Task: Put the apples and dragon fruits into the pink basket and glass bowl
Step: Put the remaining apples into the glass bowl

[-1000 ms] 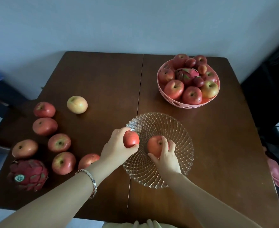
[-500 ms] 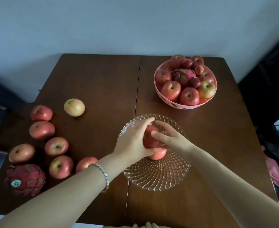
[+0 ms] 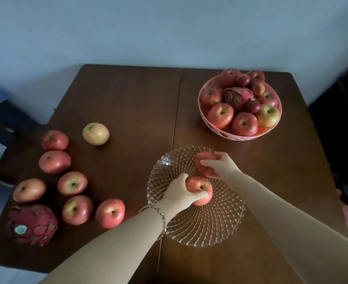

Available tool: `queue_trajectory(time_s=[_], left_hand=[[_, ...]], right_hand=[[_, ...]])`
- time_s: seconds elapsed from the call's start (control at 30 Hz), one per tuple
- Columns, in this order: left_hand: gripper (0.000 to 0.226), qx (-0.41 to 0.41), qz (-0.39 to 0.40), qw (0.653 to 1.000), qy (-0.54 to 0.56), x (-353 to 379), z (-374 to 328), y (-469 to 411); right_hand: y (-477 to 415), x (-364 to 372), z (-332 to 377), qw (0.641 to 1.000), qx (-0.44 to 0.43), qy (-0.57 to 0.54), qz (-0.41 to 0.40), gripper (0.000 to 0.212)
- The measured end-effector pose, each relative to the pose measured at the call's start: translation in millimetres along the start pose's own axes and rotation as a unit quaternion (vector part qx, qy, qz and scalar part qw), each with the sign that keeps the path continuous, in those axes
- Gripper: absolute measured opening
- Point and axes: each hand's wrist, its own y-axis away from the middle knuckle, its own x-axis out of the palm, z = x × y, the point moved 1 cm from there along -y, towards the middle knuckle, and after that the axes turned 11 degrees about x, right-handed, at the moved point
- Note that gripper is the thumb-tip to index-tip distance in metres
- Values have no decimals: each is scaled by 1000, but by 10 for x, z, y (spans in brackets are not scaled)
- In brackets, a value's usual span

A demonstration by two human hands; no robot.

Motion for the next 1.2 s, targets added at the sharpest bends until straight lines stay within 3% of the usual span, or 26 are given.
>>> queue_trajectory(time_s=[0.07,0.2,0.4,0.6,0.83,0.97,1.07,1.13,1.2], left_hand=[[67,15,-13,999,27,-38,4,-3],[61,31,-12,998,45,-105,53,-61],[57,-150,-9,953,264,-19,-23,-20],[47,-56,-88,960,258,27,39,-38],[50,-32,-85,957,274,80,154,-40],[65,-80,-38,979,181,51,109,-71],[75,-14,-41,999,21,-89,82,23],[67,74,-108,984,-121,-302,87,196],[67,120,-152,946,-261,-560,144,370]], right_hand=[[-37,35,-8,999,4,31,-19,72],[-46,119,-35,997,-27,74,-23,56],[11,203,-118,973,-142,162,-86,53],[85,154,-172,965,-183,113,-147,42],[60,197,-190,960,-192,125,-163,44],[23,196,-195,963,-171,151,-146,51],[26,170,-186,965,-164,153,-132,54],[26,162,-183,967,-158,152,-131,55],[23,165,-184,968,-150,149,-135,56]])
